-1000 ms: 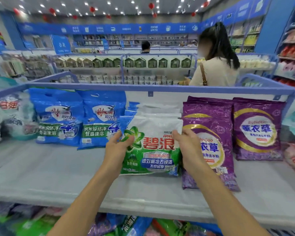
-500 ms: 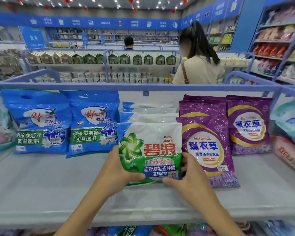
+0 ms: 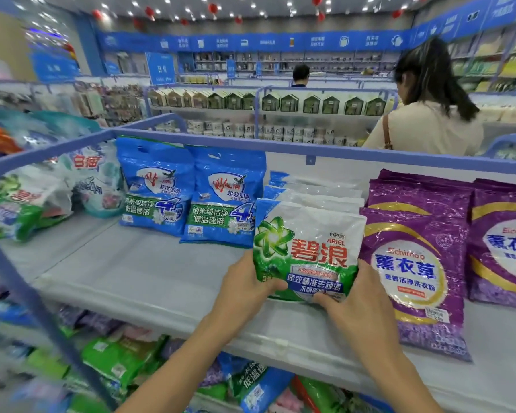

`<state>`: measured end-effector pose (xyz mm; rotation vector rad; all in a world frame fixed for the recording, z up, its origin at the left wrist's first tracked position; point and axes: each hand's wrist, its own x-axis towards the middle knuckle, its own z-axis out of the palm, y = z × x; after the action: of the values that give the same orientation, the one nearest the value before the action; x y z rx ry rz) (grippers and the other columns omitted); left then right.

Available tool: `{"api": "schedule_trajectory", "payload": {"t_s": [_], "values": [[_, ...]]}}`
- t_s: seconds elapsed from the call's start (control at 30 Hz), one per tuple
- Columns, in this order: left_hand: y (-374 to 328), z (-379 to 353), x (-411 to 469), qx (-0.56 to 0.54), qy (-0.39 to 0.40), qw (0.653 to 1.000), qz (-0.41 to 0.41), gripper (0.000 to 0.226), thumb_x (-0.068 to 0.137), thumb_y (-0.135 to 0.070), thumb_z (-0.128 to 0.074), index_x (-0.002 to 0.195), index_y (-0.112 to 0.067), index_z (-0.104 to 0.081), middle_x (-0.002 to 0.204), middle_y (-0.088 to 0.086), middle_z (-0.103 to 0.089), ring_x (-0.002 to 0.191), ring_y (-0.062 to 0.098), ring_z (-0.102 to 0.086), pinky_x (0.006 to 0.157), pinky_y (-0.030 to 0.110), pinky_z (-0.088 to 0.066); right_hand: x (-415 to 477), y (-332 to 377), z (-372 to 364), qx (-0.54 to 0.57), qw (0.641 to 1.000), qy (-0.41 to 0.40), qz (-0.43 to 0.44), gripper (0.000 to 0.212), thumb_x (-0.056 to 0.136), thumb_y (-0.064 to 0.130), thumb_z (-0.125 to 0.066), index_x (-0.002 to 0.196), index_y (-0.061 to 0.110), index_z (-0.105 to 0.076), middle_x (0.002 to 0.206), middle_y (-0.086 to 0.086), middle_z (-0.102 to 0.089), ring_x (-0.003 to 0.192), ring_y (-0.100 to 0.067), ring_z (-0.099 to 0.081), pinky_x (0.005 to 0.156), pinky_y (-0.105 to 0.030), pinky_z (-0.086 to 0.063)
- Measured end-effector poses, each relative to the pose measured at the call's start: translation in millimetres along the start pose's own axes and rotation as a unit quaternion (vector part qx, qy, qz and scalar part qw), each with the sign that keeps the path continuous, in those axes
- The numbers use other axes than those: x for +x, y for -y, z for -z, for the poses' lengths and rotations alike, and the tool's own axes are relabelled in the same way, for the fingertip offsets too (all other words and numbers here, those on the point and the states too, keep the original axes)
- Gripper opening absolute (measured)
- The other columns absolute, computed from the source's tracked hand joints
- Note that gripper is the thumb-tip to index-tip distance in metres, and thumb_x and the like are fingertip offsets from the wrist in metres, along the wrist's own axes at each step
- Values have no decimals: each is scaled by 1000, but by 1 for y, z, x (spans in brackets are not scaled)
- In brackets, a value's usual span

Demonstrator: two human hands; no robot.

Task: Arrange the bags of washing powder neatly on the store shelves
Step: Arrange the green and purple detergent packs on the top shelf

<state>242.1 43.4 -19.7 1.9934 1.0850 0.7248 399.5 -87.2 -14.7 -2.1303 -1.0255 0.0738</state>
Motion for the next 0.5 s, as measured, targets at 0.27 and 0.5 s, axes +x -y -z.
{"api": "schedule_trajectory", "payload": {"t_s": [0.27, 0.5], "values": [[15, 12, -40, 215, -6, 976, -23, 51, 95, -57, -56, 133, -23, -58, 124, 0, -70, 116, 20, -63, 96, 39, -53, -30, -7, -4, 1, 1000, 20, 11, 86, 81, 11, -79, 152, 7, -31, 136, -17, -46, 124, -33, -47, 101, -49, -47], [32, 57, -97, 247, -49, 968, -14, 62, 104, -56, -41, 152, -17, -44, 157, 1, -45, 154, 20, -21, 124, 34, -19, -69, 22, -5, -49, 995, 72, 42, 76, 97, 48, -57, 158, 11, -30, 168, -15, -15, 154, -32, -18, 122, -47, -24]]}}
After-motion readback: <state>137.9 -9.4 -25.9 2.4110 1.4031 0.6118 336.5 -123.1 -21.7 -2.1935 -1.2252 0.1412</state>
